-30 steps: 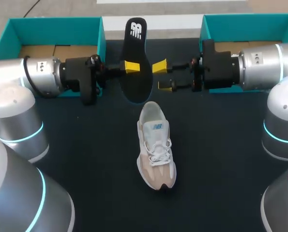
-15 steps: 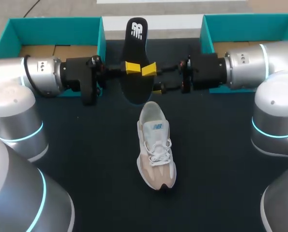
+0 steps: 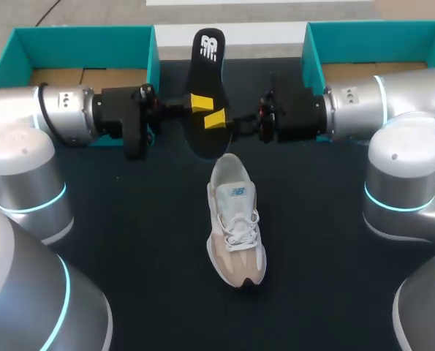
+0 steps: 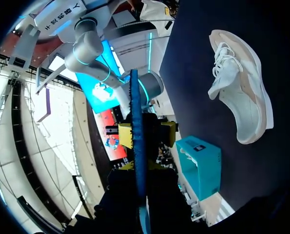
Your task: Take the shoe out of the shoebox, open the shoe tongue, remove and reinsert the insole, then place the shoe into the shoebox
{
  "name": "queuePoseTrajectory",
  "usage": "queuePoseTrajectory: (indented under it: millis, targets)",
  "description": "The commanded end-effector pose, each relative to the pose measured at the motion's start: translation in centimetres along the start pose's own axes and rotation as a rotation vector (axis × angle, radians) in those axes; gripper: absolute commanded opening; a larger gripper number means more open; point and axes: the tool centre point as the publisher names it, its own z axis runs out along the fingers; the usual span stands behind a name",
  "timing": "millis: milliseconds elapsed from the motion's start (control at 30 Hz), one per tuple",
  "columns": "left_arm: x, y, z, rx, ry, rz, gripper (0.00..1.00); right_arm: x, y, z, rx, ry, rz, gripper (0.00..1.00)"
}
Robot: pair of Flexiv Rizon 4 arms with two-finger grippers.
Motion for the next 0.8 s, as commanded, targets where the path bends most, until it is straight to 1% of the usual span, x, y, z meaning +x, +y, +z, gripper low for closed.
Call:
queuePoseTrajectory:
  millis: [33,233,333,433,467,500,533,700,767,800]
  targets:
    - [0.21,0.0,0.02,0.004,-0.001,-0.002,0.0,0.07,0.2,0.4,0.001,-0.002,0.001,0.28]
    - [0.49,-0.2,0.17,0.009,0.001,-0.01,0.0,0.16,0.49,0.49,0.007,0.003,-0.004,0.24]
    - [0.62,-0.25,0.3,0.009,0.003,-0.014,0.0,0.18,0.54,0.56,0.008,0.005,-0.007,0.24]
    - [0.67,-0.28,0.36,0.009,0.002,-0.016,0.0,0.14,0.49,0.64,0.008,0.007,-0.007,0.21]
    - [0.67,-0.28,0.37,0.009,0.001,-0.016,0.0,0.12,0.45,0.67,0.008,0.007,-0.006,0.14]
    - [0.67,-0.28,0.38,0.009,0.001,-0.017,0.0,0.11,0.42,0.68,0.008,0.007,-0.006,0.04]
    - [0.69,-0.28,0.39,0.008,0.001,-0.017,0.0,0.1,0.39,0.68,0.007,0.007,-0.005,0.0]
    - [0.75,-0.22,0.4,0.003,0.001,-0.02,0.0,0.05,0.32,0.68,0.009,0.014,-0.011,0.0]
    - [0.78,-0.21,0.39,0.01,-0.001,-0.022,0.0,-0.01,0.31,0.71,0.008,0.025,-0.03,0.0]
    - [0.81,-0.22,0.36,0.027,-0.001,-0.024,0.0,-0.01,0.36,0.77,0.006,0.033,-0.046,0.0]
